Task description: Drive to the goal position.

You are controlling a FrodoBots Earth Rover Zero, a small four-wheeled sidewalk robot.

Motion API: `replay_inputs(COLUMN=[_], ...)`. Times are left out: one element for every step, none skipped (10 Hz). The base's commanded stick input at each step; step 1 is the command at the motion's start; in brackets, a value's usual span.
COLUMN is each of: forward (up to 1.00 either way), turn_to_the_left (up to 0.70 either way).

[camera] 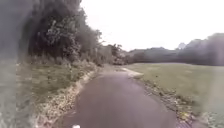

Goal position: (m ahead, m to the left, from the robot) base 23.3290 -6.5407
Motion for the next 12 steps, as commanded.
replay_inputs(forward=[1.0, 1.0, 1.0, 1.0, 1.0, 1.0, 1.0, 1.0, 1.0, 1.0, 1.0, 1.0], turn_to_the_left=[-0.14, 0.0, 0.0, 0.0, 0.0, 0.0, 0.0, 0.0, 0.0, 0.0, 0.0, 0.0])
